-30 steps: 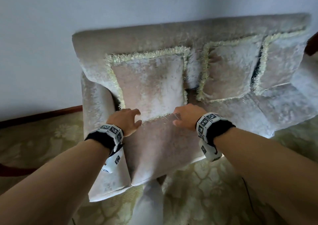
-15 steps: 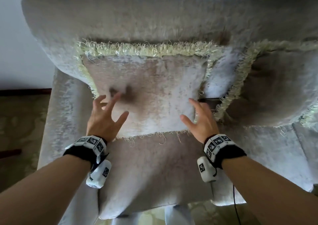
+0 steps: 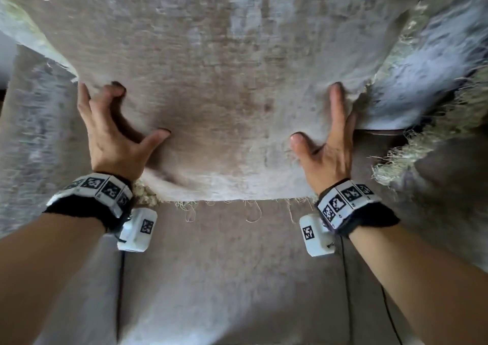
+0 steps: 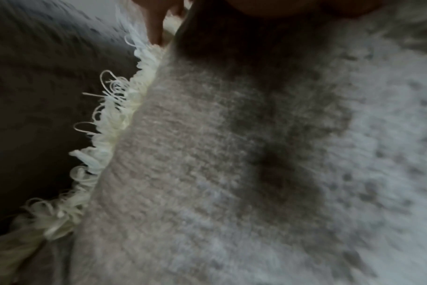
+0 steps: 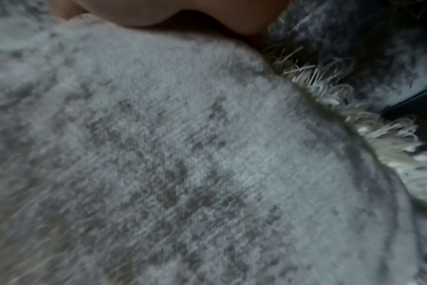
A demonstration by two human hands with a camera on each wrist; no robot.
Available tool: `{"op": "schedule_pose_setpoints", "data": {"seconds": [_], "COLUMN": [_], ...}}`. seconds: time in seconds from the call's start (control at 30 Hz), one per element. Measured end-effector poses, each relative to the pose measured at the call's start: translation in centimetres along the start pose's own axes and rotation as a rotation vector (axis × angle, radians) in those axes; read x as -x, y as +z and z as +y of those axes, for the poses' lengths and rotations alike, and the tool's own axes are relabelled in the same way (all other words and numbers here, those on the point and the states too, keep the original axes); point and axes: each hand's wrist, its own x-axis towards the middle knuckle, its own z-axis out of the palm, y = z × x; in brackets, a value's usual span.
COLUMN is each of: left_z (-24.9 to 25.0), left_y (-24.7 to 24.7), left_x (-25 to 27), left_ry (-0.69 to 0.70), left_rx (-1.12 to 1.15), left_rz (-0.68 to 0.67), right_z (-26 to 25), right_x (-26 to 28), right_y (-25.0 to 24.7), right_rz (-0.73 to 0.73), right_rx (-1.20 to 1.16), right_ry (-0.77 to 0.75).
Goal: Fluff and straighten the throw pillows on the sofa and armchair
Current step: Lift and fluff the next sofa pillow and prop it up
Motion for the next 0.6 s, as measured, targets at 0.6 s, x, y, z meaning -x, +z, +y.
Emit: {"op": "schedule_pose_setpoints", "data": {"seconds": [0.6], "left_z": [3.1], "left_y": [-0.9], "left_x": [7.1], "left_ry": [-0.218], "left_rx": [0.474], "left_rz": [0.177], "right_z": [-12.7], "right_x": [-3.8], "right_y": [-6.7], "right_rz": [-0.008], "right_rx": [0.109], "right_ry": [-0.418]}}
